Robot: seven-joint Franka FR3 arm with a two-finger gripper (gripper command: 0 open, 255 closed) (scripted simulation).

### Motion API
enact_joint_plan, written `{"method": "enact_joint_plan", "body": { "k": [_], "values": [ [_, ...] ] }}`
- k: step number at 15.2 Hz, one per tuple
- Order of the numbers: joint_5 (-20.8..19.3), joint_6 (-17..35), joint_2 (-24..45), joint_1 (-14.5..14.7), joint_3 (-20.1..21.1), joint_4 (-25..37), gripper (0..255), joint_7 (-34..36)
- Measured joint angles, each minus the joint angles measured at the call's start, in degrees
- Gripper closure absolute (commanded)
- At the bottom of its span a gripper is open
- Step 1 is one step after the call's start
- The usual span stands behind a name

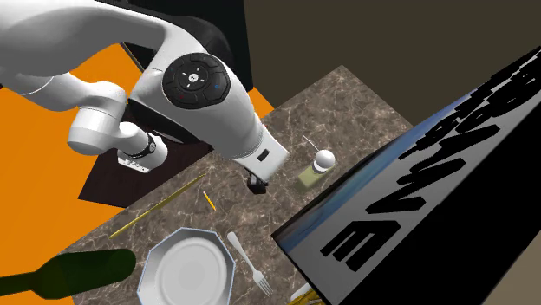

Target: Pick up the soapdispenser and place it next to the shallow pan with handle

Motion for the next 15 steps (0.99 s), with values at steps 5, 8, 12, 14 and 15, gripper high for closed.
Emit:
{"method": "enact_joint_plan", "body": {
  "k": [5,8,12,14,15],
  "values": [
    [6.11,-1.47,12.37,-0.81,-0.90,11.10,0,-6.13],
    [9.67,-3.93,20.53,-2.47,-0.80,20.25,0,-9.24],
    [10.65,-2.41,22.93,-2.56,-0.35,20.52,0,-10.06],
    [10.87,-1.16,23.48,-2.48,-0.23,19.79,0,-10.21],
    [10.92,-0.20,23.50,-2.35,-0.16,18.84,0,-10.28]
  ]
}}
